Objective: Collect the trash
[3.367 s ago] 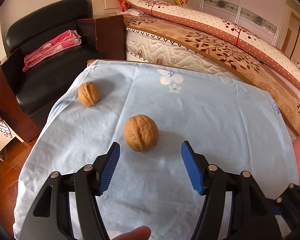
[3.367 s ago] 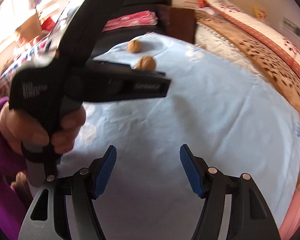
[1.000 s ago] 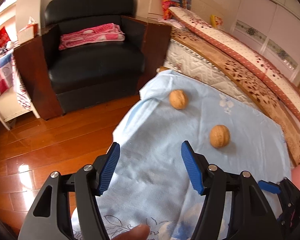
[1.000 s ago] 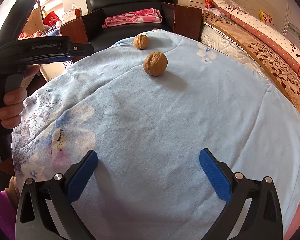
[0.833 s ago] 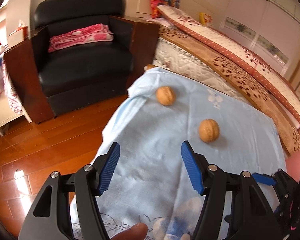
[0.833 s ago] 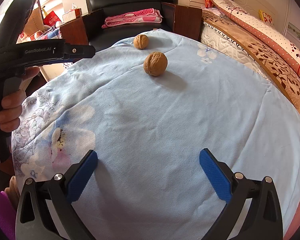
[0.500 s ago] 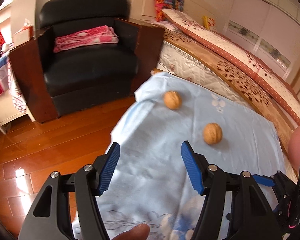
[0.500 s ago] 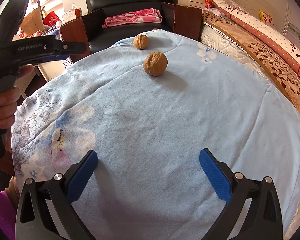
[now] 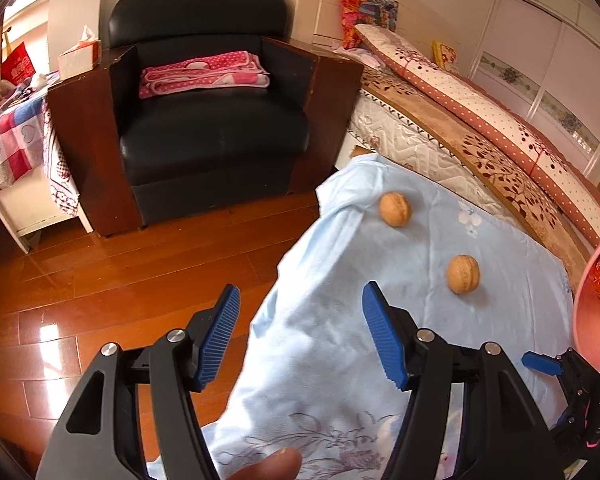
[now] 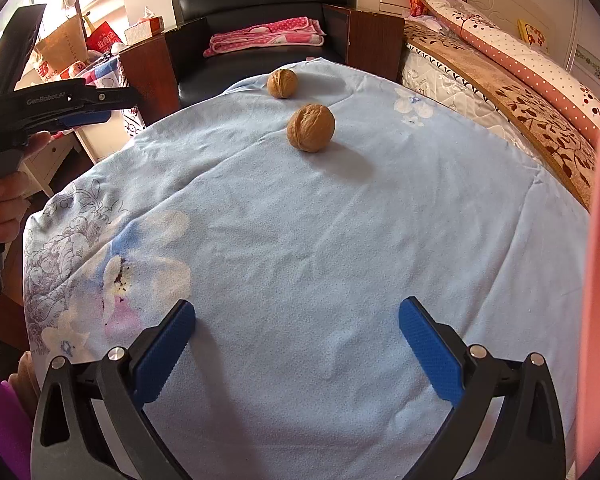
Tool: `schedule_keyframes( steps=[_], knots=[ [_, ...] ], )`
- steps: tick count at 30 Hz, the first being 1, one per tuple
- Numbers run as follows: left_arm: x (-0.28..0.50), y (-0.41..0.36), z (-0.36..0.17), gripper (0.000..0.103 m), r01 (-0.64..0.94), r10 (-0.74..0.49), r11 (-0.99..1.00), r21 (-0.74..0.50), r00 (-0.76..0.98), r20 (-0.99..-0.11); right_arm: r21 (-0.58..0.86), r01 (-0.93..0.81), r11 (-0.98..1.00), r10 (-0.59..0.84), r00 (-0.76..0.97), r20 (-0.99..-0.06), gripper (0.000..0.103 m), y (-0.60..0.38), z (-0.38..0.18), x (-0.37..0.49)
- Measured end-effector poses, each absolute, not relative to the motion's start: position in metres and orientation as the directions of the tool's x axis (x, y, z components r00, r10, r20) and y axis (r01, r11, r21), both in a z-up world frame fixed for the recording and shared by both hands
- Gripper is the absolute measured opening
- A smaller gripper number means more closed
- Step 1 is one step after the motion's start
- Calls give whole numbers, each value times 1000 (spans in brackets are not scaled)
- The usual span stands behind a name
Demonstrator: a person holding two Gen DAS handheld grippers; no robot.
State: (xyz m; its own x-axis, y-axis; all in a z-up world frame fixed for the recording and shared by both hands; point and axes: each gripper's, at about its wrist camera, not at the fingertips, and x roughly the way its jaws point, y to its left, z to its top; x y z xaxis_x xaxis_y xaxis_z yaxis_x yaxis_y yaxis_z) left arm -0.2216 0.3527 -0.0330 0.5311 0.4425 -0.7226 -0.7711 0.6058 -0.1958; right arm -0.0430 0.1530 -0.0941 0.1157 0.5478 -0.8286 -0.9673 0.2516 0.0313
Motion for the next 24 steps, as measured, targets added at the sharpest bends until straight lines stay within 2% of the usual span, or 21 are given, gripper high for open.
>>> schedule_keyframes(
  steps=[24],
  knots=[
    [-237,364,-40,64,-783,435,586,-209,521,-734,31,-967,252,548,116,-828,100,152,-94,-44]
  ],
)
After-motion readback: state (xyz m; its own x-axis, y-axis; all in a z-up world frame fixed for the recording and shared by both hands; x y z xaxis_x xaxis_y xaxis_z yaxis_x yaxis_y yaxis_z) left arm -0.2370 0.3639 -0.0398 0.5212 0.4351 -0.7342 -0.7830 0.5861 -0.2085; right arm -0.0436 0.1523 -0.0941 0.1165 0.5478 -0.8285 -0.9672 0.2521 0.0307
